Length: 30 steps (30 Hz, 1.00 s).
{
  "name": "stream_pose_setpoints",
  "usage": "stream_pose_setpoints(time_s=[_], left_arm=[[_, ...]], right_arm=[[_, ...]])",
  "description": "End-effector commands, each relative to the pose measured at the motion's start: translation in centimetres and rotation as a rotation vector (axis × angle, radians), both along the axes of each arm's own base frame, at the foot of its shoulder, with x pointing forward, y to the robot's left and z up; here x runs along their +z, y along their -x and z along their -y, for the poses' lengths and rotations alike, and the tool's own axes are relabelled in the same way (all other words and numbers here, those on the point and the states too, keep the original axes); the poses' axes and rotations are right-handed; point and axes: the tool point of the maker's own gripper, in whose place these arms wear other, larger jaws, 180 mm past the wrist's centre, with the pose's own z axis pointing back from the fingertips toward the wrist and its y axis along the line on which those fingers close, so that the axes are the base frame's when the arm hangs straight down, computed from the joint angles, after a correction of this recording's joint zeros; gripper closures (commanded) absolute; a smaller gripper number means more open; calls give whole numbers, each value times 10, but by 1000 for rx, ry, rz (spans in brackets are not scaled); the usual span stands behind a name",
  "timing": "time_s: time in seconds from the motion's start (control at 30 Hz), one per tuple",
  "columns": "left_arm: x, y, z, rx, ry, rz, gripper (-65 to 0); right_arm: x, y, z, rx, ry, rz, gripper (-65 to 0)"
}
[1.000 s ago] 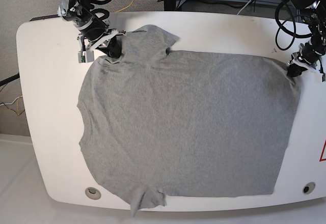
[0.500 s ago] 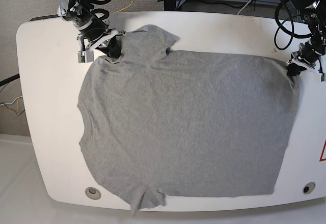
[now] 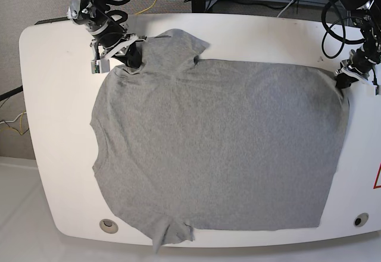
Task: Fold the T-shirt properly
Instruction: 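Hold both shoulder corners and tighten grip with both grippers, then drag both held shoulder corners away from the hem to straighten the shirt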
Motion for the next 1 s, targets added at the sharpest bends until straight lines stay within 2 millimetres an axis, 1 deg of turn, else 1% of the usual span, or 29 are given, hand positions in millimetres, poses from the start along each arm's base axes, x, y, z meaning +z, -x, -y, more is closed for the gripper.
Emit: stream_pose_setpoints(time_s=[0.0, 0.13, 0.27, 0.47, 0.6, 0.77, 0.87, 0.97], left_arm=[[-10, 16, -5, -23, -33, -99, -26], [-10, 16, -5, -23, -33, -100, -26], [-13, 22, -4, -23, -31, -113, -26], [-16, 24, -2, -28, -27, -121, -26], [-23, 35, -1, -29, -25, -146, -26], [-26, 41, 1, -29, -22, -159, -26], [-36, 51, 13, -29, 4, -178, -26], [-42, 58, 17, -28, 15, -192, -26]], right_arm=[[10, -7, 2, -2, 1, 42, 0], [10, -7, 2, -2, 1, 42, 0], [10, -7, 3, -1, 3, 42, 0], [9, -5, 11, 8, 28, 37, 0], [9, -5, 13, 6, 34, 36, 0], [9, -4, 18, 15, 52, 34, 0], [3, -1, 20, 12, 51, 16, 0], [-4, 2, 24, 1, 51, -5, 0]])
